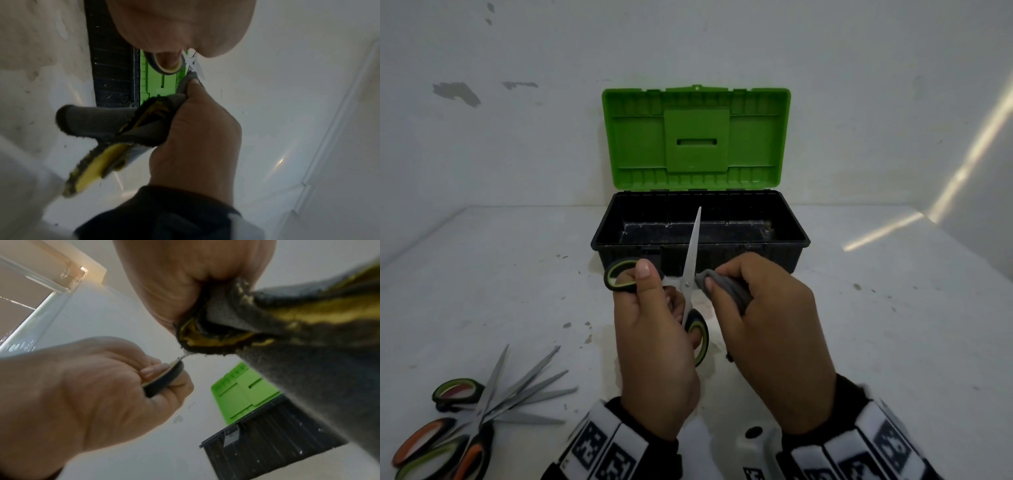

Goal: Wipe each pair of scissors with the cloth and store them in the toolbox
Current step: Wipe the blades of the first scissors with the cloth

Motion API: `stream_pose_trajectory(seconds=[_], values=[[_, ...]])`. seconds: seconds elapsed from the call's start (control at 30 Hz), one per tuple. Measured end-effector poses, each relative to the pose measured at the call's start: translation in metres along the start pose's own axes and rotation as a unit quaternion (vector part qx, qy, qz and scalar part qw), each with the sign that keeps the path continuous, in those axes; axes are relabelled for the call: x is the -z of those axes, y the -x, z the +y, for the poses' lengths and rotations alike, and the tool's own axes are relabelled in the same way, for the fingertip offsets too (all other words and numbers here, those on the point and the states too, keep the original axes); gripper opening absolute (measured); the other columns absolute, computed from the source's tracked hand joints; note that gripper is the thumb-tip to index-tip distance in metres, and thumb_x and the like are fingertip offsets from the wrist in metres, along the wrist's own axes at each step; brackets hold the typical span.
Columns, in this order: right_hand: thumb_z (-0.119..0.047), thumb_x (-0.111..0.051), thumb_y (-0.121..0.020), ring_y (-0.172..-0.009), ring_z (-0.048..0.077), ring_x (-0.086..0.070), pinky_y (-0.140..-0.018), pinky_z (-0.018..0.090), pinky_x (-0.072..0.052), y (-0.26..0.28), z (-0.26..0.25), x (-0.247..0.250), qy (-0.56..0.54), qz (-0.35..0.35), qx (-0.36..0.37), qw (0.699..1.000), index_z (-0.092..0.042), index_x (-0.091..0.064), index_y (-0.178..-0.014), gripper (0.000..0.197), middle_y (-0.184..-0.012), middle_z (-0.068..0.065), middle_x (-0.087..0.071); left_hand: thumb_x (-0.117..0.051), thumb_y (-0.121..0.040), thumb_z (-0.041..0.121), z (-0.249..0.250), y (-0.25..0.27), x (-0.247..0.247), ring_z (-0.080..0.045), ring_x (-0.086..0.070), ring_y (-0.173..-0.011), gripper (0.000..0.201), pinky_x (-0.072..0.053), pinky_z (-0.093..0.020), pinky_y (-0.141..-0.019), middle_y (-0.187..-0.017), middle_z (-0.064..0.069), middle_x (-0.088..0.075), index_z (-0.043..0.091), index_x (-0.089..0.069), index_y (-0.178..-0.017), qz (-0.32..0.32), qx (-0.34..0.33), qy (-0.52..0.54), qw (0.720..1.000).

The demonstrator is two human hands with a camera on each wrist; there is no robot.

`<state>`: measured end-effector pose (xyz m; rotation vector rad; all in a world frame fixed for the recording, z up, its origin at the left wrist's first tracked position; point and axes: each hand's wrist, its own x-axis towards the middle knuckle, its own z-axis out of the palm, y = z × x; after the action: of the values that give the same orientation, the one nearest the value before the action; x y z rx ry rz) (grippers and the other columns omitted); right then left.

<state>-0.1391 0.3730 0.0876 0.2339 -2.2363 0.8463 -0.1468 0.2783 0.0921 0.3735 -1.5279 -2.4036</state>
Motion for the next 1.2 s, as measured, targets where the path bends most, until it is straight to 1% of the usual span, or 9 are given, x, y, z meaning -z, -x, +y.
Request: stream_pose_trajectory(seconds=[0.1, 0.23, 0.4, 0.53, 0.7, 0.83, 0.97, 1.13, 1.2], values=[[-0.020, -0.070, -0.088, -0.058, 0.007, -0.055, -0.054, 0.019, -0.047, 0.004, -0.002, -0.002, -0.010, -0.005, 0.004, 1.000, -0.017, -0.063, -0.083, 0.009, -0.069, -0.007, -0.060, -0.039, -0.096, 0.056, -0.001, 0.000, 0.001, -0.002, -0.063, -0.079, 0.022, -0.049, -0.032, -0.066, -0.083, 0.017, -0.066, 0.050, -0.059, -0.088, 0.002, 0.000, -0.009, 1.000], [-0.022, -0.070, -0.089, -0.056, 0.005, -0.052, -0.057, 0.021, -0.046, 0.005, 0.007, 0.000, -0.003, 0.011, -0.028, 1.000, -0.020, -0.061, -0.081, 0.012, -0.065, -0.009, -0.056, -0.038, -0.095, 0.057, -0.002, 0.001, 0.001, -0.017, -0.061, -0.108, 0.024, -0.048, -0.033, -0.070, -0.119, -0.002, -0.064, 0.045, -0.056, -0.104, 0.016, 0.022, 0.000, 1.000], [-0.022, -0.069, -0.089, -0.057, 0.006, -0.054, -0.054, 0.019, -0.048, 0.008, -0.003, -0.005, -0.009, -0.003, -0.010, 1.000, -0.019, -0.062, -0.083, 0.010, -0.067, -0.008, -0.058, -0.039, -0.096, 0.056, -0.001, 0.003, 0.001, -0.031, -0.059, -0.118, 0.031, -0.050, -0.052, -0.092, -0.128, -0.013, -0.061, 0.039, -0.059, -0.112, 0.020, 0.018, 0.004, 1.000], [-0.029, -0.065, -0.090, -0.056, 0.005, -0.053, -0.052, 0.022, -0.049, 0.003, 0.006, 0.000, 0.008, 0.000, -0.048, 0.999, -0.023, -0.059, -0.080, 0.013, -0.065, -0.010, -0.055, -0.039, -0.097, 0.055, 0.003, 0.001, 0.001, -0.023, -0.059, -0.117, 0.029, -0.050, -0.042, -0.087, -0.121, -0.009, -0.063, 0.039, -0.059, -0.111, 0.022, 0.029, 0.011, 0.999], [-0.026, -0.067, -0.090, -0.055, 0.006, -0.052, -0.051, 0.021, -0.046, 0.002, -0.002, -0.001, 0.002, 0.006, -0.036, 0.999, -0.021, -0.060, -0.079, 0.014, -0.064, -0.009, -0.055, -0.040, -0.096, 0.056, 0.007, 0.000, 0.003, -0.045, -0.045, -0.129, 0.047, -0.041, -0.062, -0.098, -0.141, -0.022, -0.048, 0.028, -0.053, -0.131, 0.021, 0.032, 0.010, 0.999], [-0.029, -0.066, -0.090, -0.055, 0.004, -0.053, -0.050, 0.017, -0.045, -0.002, 0.007, 0.005, 0.007, 0.018, -0.064, 0.998, -0.024, -0.058, -0.079, 0.015, -0.064, -0.013, -0.054, -0.039, -0.097, 0.056, 0.007, -0.002, 0.006, -0.033, -0.055, -0.124, 0.044, -0.050, -0.043, -0.085, -0.140, -0.014, -0.054, 0.033, -0.053, -0.132, 0.031, 0.037, 0.007, 0.999], [-0.031, -0.065, -0.091, -0.055, 0.006, -0.053, -0.050, 0.023, -0.046, -0.002, -0.001, 0.001, -0.003, 0.013, -0.052, 0.999, -0.023, -0.059, -0.080, 0.015, -0.063, -0.011, -0.055, -0.040, -0.097, 0.056, 0.011, -0.002, 0.005, -0.047, -0.041, -0.131, 0.051, -0.038, -0.066, -0.098, -0.145, -0.022, -0.043, 0.024, -0.050, -0.135, 0.042, 0.049, 0.002, 0.998], [-0.030, -0.067, -0.090, -0.057, 0.007, -0.056, -0.050, 0.016, -0.047, -0.006, 0.013, 0.011, 0.003, 0.015, -0.078, 0.997, -0.024, -0.059, -0.079, 0.014, -0.062, -0.013, -0.056, -0.040, -0.097, 0.055, 0.012, -0.002, 0.007, -0.047, -0.042, -0.129, 0.050, -0.039, -0.063, -0.096, -0.138, -0.025, -0.048, 0.022, -0.051, -0.133, 0.053, 0.058, 0.022, 0.997], [-0.029, -0.067, -0.090, -0.048, 0.007, -0.058, -0.043, 0.015, -0.045, -0.009, 0.018, 0.019, -0.029, 0.024, -0.111, 0.993, -0.022, -0.060, -0.079, 0.015, -0.057, -0.010, -0.058, -0.040, -0.098, 0.054, 0.012, -0.004, 0.009, -0.047, -0.041, -0.128, 0.050, -0.040, -0.064, -0.093, -0.110, -0.020, -0.063, 0.017, -0.052, -0.128, 0.048, 0.063, 0.048, 0.996]])
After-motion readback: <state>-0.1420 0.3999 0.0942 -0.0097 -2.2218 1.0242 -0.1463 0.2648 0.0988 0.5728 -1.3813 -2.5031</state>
